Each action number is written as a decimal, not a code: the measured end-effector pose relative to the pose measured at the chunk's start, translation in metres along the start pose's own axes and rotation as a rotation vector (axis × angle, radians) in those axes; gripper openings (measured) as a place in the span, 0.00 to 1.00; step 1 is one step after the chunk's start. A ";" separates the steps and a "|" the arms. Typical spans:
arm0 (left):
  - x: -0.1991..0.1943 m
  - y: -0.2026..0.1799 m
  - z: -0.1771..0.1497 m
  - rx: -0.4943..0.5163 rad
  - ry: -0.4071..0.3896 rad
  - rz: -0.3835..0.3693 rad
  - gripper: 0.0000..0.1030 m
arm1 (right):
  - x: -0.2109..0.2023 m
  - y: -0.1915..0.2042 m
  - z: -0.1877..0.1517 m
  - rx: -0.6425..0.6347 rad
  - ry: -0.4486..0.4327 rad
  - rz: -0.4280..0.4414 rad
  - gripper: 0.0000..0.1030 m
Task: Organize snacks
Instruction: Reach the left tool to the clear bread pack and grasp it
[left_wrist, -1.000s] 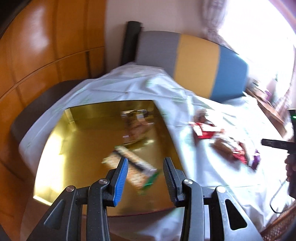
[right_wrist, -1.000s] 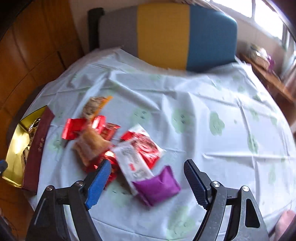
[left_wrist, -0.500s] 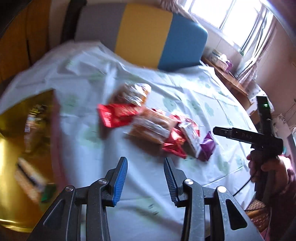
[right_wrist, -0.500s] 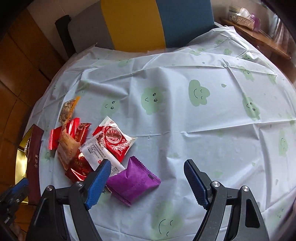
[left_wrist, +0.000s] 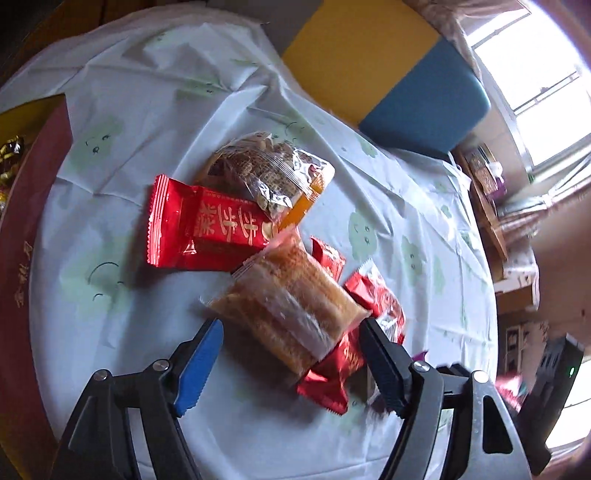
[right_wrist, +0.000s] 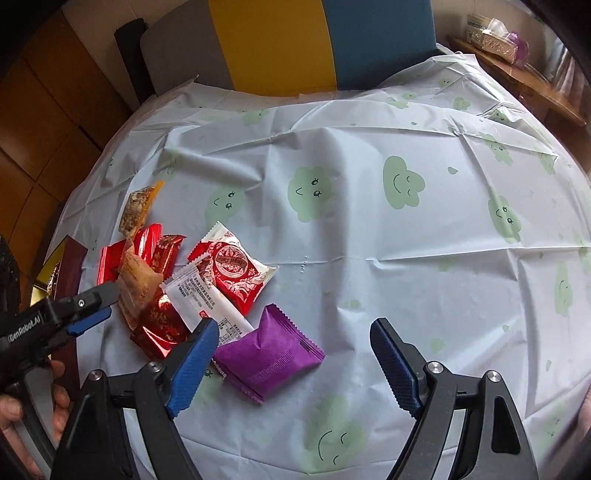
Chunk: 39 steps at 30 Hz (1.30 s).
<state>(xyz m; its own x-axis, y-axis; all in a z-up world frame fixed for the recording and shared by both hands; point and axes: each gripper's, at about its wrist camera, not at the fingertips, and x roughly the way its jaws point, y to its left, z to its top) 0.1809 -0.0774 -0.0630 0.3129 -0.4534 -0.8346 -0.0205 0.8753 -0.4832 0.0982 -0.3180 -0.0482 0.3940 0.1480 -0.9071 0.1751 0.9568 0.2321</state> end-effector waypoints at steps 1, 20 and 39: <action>0.003 0.001 0.003 -0.026 0.007 0.000 0.75 | 0.001 0.000 0.000 0.001 0.006 -0.001 0.99; 0.030 -0.018 0.007 0.049 -0.027 0.154 0.71 | -0.006 0.002 0.002 -0.006 -0.029 -0.001 0.99; -0.012 -0.009 -0.043 0.374 -0.076 0.193 0.60 | -0.003 -0.005 0.004 0.008 -0.029 -0.008 0.99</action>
<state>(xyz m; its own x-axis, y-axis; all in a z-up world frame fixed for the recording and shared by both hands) 0.1365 -0.0873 -0.0604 0.4061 -0.2737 -0.8719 0.2560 0.9500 -0.1790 0.0998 -0.3239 -0.0449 0.4183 0.1331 -0.8985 0.1851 0.9560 0.2278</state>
